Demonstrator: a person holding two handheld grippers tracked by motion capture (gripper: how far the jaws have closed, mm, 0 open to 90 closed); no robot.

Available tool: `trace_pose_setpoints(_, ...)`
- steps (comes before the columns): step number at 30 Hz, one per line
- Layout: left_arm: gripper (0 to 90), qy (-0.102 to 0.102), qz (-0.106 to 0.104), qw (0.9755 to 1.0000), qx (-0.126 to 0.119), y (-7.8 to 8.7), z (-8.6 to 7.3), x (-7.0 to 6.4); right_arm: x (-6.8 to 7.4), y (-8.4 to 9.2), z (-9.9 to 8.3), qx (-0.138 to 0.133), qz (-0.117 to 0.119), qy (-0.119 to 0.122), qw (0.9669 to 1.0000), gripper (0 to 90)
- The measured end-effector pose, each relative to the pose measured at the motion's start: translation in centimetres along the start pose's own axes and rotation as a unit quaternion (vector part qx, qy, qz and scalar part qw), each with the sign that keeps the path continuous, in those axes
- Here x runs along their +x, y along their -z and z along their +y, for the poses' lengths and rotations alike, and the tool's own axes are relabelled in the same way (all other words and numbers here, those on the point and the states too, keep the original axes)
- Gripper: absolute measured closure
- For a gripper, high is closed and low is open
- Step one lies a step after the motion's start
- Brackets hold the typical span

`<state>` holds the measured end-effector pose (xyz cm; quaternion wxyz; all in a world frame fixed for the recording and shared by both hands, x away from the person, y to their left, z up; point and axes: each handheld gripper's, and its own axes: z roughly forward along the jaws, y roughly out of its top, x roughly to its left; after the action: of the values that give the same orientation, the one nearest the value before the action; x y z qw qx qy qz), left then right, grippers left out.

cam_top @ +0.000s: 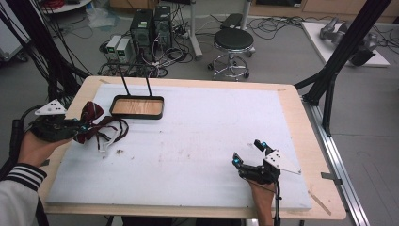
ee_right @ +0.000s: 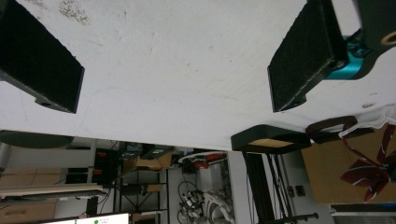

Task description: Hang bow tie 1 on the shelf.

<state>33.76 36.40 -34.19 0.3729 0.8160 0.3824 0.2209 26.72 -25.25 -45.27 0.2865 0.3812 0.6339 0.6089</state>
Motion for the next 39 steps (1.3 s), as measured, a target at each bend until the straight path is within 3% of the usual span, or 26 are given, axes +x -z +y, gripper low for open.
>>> trace_pose_setpoints(12, 75.0, 0.025, 0.009, 0.9977, -0.062, 0.5, 2.8, 1.0, 0.0, 0.0, 0.0, 0.0, 0.001, 0.002, 1.0, 2.8)
trace_pose_setpoints(18, 75.0, 0.028, 0.02, 0.9966, -0.074, 0.5, 4.2, 1.5, 0.0, 0.0, 0.0, 0.0, 0.0, 0.002, 1.0, 2.8)
trace_pose_setpoints(26, 75.0, 0.036, 0.046, 0.9955, -0.075, -0.2, 5.7, 2.3, 0.0, 0.0, 0.0, 0.0, 0.001, 0.001, 1.0, 2.8)
trace_pose_setpoints(39, 75.1, 0.049, 0.097, 0.9915, -0.071, -1.2, 7.9, 4.0, -0.1, 0.0, 0.0, -0.001, 0.001, 0.001, 1.0, 2.8)
